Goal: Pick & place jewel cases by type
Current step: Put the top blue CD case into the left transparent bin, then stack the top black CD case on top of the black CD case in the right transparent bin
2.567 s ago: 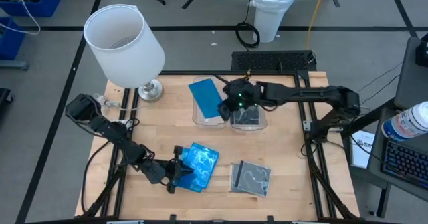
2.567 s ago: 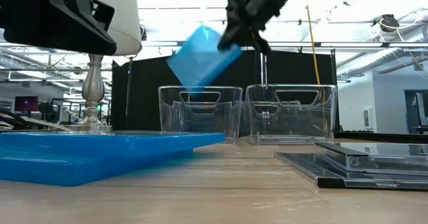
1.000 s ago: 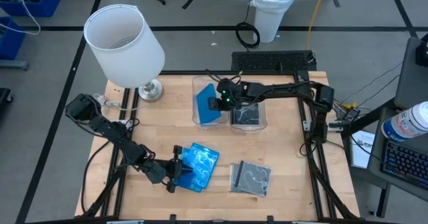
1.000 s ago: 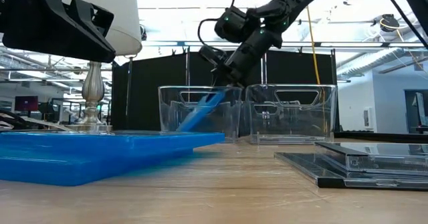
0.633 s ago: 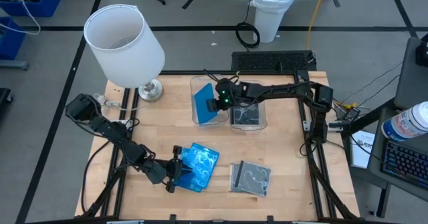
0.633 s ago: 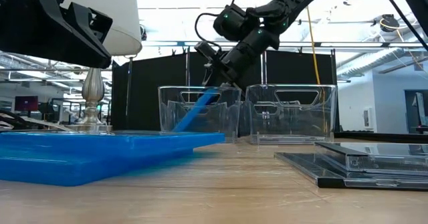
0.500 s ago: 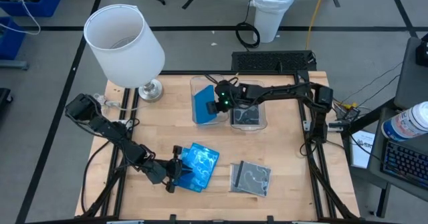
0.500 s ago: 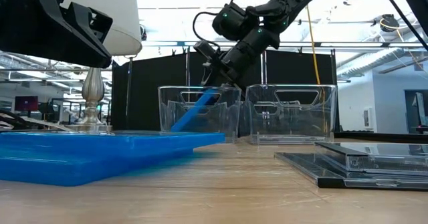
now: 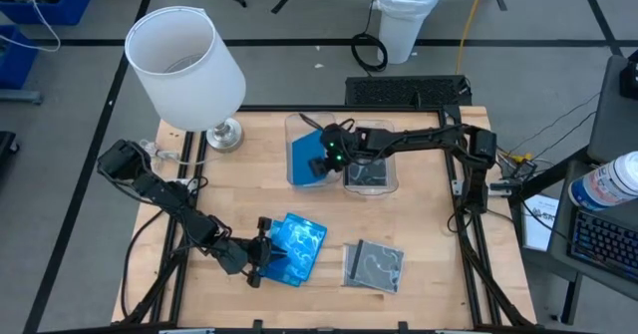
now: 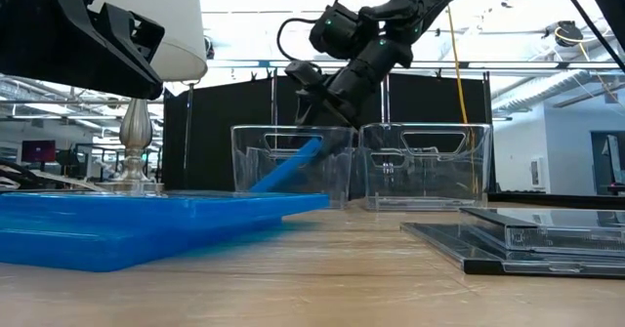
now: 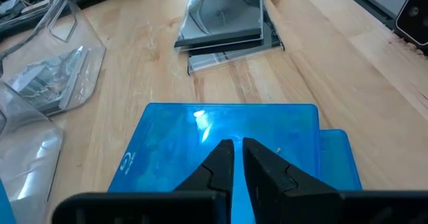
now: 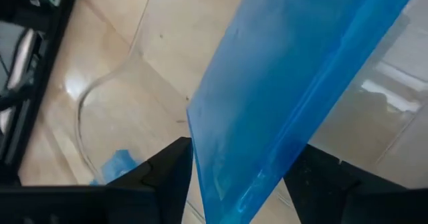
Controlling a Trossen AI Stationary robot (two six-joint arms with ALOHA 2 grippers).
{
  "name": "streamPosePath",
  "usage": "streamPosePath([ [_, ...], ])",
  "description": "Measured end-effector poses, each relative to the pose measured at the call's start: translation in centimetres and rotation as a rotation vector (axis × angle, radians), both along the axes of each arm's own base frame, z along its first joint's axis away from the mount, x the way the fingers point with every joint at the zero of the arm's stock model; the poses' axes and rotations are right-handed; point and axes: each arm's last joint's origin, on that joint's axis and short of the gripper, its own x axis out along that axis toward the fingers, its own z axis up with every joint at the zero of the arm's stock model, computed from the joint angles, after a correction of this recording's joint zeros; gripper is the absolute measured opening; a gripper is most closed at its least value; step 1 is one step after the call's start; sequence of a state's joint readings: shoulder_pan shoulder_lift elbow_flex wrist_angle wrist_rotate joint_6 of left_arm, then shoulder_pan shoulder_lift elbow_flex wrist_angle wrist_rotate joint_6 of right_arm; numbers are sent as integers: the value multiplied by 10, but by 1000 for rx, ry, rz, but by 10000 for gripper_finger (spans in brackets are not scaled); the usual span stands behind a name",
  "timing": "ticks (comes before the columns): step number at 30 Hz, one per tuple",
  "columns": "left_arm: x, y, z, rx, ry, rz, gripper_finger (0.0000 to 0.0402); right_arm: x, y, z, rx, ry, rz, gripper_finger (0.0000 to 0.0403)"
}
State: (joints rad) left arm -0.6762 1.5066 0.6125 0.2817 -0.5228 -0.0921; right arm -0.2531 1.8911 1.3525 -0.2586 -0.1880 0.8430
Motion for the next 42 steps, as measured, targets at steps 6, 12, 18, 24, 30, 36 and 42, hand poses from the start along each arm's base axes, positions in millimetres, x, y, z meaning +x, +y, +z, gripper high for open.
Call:
streamPosePath([
  [6, 0, 0, 1, -5, -5, -1, 42, -5, 1, 6, -12, 14, 49, 223],
  [12, 0, 0, 1, 1, -6, -5, 42, -12, -1, 19, -86, 6, 71, 228],
  [18, 1, 0, 1, 14, -7, -11, 42, -19, -5, 35, -162, -15, 69, 228],
  [24, 1, 0, 1, 15, -7, -11, 42, -36, -8, 72, -259, -90, 63, 228],
  [30, 1, 0, 0, 22, -6, -15, 42, -74, 13, 135, -438, -216, 143, 228],
  [36, 0, 0, 0, 25, -5, -16, 42, -119, 82, 178, -591, -269, 315, 204],
  [42, -1, -2, 0, 28, -1, -24, 42, -160, 159, 172, -697, -196, 424, 157],
])
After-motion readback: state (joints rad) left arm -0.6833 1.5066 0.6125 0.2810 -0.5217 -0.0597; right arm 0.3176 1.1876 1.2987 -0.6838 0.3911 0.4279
